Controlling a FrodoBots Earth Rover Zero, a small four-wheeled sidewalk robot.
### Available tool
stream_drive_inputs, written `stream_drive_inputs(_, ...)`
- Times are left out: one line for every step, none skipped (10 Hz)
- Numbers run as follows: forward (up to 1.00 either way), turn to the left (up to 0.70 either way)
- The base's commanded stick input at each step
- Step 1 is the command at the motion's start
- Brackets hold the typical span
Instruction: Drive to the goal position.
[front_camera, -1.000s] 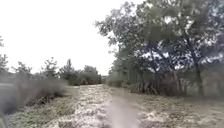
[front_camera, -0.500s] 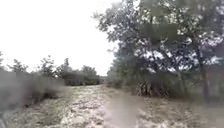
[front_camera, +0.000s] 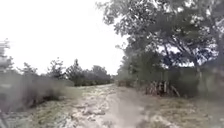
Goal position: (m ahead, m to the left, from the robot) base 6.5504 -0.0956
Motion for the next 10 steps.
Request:
stream_drive_inputs(0.85, 0.00)
stream_drive_inputs(0.85, 0.00)
stream_drive_inputs(0.85, 0.00)
stream_drive_inputs(0.85, 0.00)
stream_drive_inputs(0.85, 0.00)
stream_drive_inputs(0.85, 0.03)
stream_drive_inputs(0.85, 0.18)
stream_drive_inputs(0.85, 0.32)
stream_drive_inputs(0.85, 0.16)
stream_drive_inputs(0.85, 0.01)
